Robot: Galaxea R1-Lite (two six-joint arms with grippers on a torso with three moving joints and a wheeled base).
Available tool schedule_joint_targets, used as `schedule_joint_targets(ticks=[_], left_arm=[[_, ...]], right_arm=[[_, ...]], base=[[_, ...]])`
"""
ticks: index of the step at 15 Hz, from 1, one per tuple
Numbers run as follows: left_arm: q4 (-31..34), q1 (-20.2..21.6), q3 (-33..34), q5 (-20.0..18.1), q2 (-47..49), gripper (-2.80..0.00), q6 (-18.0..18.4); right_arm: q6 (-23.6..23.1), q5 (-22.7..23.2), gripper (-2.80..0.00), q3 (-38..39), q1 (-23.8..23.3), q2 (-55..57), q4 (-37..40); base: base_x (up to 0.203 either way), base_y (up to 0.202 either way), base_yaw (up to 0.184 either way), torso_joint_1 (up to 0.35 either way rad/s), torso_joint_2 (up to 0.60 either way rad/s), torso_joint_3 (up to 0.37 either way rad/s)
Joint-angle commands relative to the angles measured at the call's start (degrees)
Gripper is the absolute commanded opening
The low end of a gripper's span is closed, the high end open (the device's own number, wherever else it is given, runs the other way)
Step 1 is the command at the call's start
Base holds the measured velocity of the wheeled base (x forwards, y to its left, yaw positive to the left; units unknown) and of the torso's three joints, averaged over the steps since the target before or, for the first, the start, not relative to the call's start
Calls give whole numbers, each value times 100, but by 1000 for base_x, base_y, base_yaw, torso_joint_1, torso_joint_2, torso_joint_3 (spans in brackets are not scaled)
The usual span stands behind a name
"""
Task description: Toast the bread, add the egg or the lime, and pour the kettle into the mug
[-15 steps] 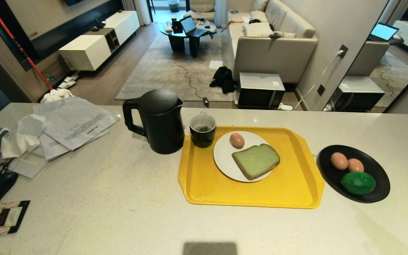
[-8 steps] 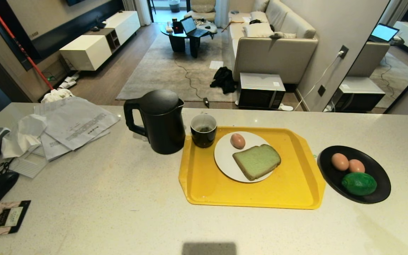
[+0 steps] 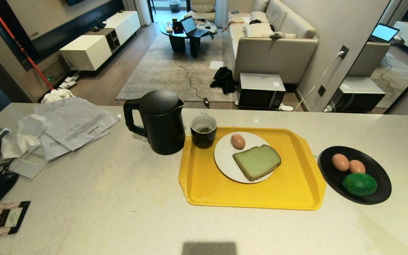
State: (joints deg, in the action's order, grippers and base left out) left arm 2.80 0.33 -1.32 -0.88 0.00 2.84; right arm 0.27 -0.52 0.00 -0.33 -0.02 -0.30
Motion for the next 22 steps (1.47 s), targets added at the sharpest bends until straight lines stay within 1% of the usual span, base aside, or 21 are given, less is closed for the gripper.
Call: schedule_joint_targets(ticks=[1, 5, 8, 16, 22], left_arm=[[1, 2, 0, 9, -2, -280, -3], [1, 2, 0, -9, -7, -280, 6], [10, 2, 0, -44, 0, -280, 125], [93, 2, -18, -70, -7, -280, 138], [71, 2, -9, -70, 0, -280, 146]], right_arm=[[0, 0, -280, 0, -2, 2, -5], [-9, 0, -280, 0, -2, 2, -5], [-6, 0, -280, 0, -2, 2, -5], [-9, 0, -280, 0, -2, 2, -5], [-9, 0, -280, 0, -2, 2, -5]], base=[[0, 0, 0, 0, 0, 0], [0, 0, 0, 0, 0, 0], [0, 0, 0, 0, 0, 0], [0, 0, 0, 0, 0, 0], [0, 0, 0, 2, 3, -150]])
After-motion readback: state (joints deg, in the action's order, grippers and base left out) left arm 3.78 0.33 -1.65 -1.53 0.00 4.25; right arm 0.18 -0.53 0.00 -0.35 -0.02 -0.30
